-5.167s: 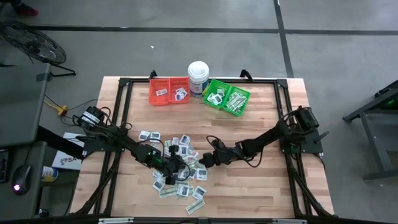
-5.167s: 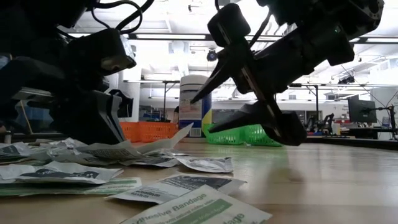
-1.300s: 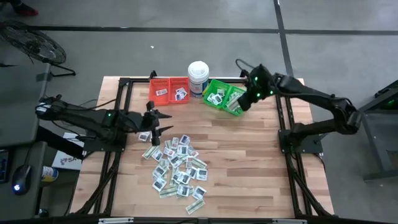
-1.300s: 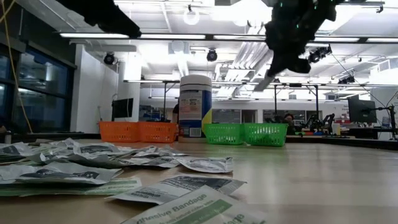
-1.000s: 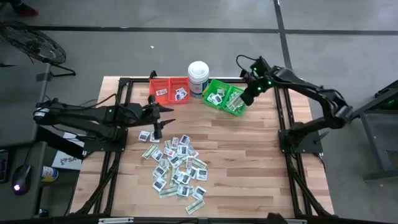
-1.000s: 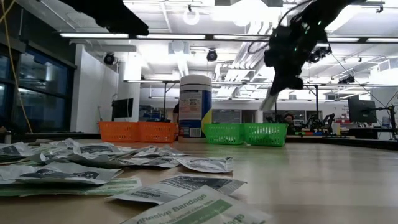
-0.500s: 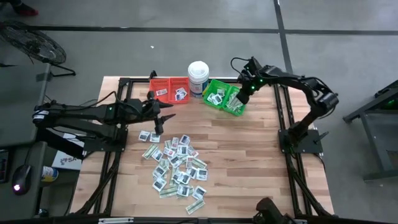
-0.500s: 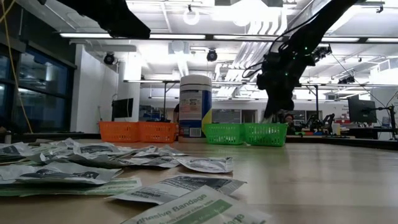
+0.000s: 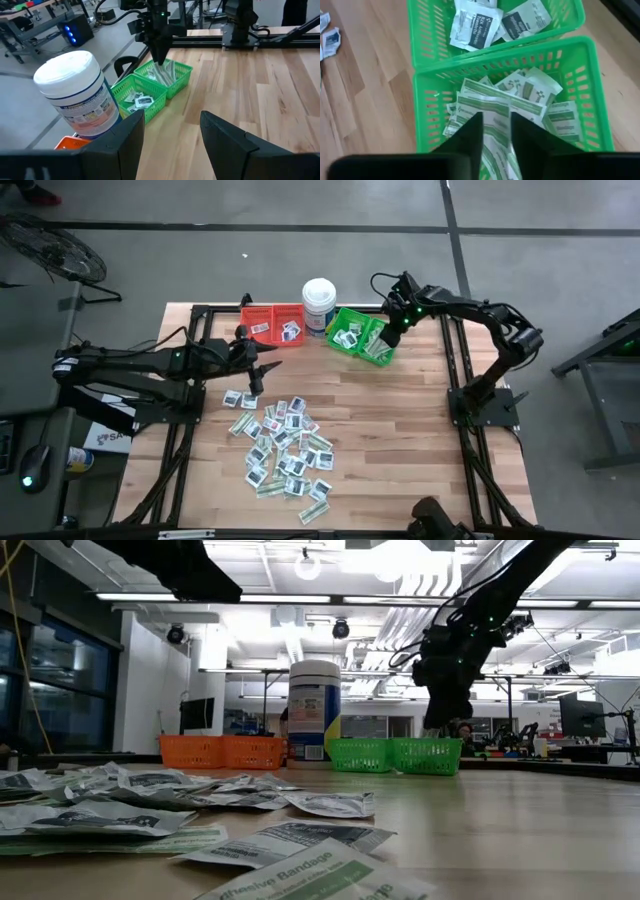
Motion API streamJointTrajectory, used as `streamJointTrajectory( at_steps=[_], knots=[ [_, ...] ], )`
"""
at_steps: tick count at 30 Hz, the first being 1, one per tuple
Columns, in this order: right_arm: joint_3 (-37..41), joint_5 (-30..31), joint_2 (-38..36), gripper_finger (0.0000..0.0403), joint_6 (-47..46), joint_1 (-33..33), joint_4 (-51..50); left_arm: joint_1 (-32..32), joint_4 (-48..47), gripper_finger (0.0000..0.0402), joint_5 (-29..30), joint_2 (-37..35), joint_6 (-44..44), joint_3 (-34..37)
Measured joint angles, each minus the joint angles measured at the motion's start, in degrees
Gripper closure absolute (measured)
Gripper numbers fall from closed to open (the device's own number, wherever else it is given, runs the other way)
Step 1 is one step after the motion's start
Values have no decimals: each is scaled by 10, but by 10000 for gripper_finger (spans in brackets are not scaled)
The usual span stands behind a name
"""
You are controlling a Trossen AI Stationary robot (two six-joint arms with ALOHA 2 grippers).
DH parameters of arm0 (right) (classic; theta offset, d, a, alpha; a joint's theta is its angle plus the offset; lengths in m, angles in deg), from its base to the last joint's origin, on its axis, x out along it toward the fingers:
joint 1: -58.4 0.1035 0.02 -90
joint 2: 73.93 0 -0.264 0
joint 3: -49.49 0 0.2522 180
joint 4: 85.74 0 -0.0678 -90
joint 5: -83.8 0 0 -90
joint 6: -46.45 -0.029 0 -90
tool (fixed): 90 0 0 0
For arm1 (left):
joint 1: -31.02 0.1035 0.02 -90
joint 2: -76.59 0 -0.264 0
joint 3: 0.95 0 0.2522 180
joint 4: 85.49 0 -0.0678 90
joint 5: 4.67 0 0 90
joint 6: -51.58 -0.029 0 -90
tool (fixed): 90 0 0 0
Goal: Pick & Place First Aid Supplies
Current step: Put the green bandage pack into the right green bin
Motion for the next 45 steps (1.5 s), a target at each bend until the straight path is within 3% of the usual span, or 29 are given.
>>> streamJointTrajectory(
  at_steps=[9,17,26,32,40,45],
  knots=[
    [0,0,-26,221,-24,-18,-4,0,-1,213,0,0,8,0],
    [0,1,-104,214,-24,-28,-27,0,-7,213,-1,-1,13,0],
    [0,-4,-195,214,-53,13,-60,0,-10,213,-25,-1,15,0],
    [0,-4,-229,214,-102,82,-64,-1,-27,213,-58,-1,16,0],
    [0,2,-231,214,-70,254,-41,-24,-46,213,-106,-2,14,-1],
    [0,93,-230,215,-60,361,-8,-66,-66,213,-100,-18,13,-1]
  ],
)
